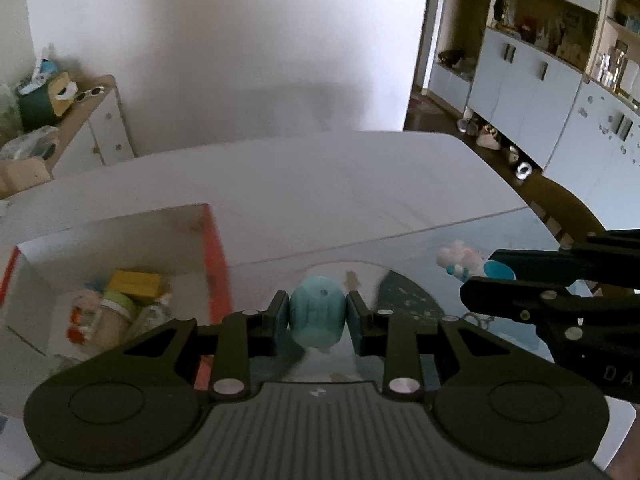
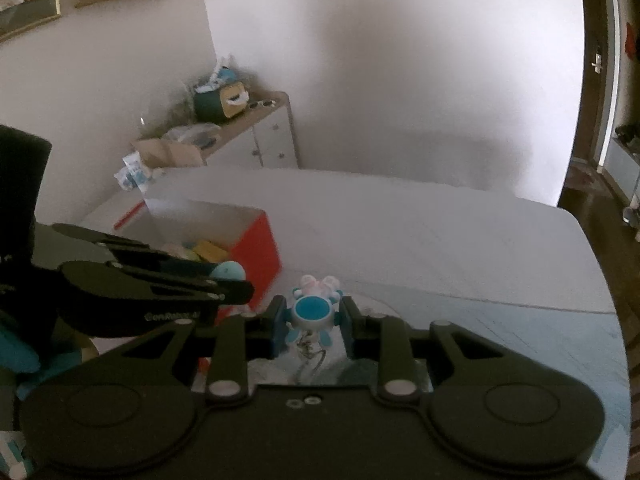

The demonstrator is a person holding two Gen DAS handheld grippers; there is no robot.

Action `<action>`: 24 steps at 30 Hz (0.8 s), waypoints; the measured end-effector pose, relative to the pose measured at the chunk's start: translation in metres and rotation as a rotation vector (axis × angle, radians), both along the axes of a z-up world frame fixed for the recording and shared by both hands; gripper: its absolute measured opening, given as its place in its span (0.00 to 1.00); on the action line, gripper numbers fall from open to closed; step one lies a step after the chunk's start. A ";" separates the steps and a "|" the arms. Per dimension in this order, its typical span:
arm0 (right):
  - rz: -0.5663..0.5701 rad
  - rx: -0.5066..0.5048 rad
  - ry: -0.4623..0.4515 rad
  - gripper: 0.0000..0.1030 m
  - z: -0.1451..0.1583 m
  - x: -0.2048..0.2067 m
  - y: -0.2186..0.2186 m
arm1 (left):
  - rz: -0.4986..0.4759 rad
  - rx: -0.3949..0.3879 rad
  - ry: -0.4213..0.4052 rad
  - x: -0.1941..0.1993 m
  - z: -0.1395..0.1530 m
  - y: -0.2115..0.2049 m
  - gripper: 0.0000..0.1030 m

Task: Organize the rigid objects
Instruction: 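Carry the teal toy with the left gripper while the right gripper carries the astronaut keychain into the box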

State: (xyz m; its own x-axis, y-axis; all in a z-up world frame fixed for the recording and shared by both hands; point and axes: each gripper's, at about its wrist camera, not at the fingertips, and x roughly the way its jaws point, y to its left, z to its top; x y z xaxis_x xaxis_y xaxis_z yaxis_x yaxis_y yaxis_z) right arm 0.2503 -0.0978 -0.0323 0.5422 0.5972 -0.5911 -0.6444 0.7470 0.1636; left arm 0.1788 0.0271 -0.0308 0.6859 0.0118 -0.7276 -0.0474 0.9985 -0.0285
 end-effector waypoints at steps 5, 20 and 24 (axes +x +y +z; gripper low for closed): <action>0.017 0.009 -0.024 0.26 0.011 -0.009 0.033 | 0.008 0.005 -0.019 -0.007 0.011 0.033 0.30; 0.071 -0.009 -0.026 0.26 0.012 -0.023 0.136 | 0.079 0.022 -0.031 -0.029 0.015 0.141 0.30; 0.085 -0.029 -0.030 0.26 0.008 -0.022 0.155 | 0.104 0.027 -0.018 -0.033 0.010 0.167 0.30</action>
State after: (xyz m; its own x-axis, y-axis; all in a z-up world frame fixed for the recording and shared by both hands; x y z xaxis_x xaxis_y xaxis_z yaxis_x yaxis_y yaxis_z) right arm 0.2280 0.0574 -0.0243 0.5080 0.6246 -0.5931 -0.7097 0.6937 0.1227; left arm 0.1458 0.1939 -0.0205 0.6930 0.1034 -0.7134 -0.1507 0.9886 -0.0032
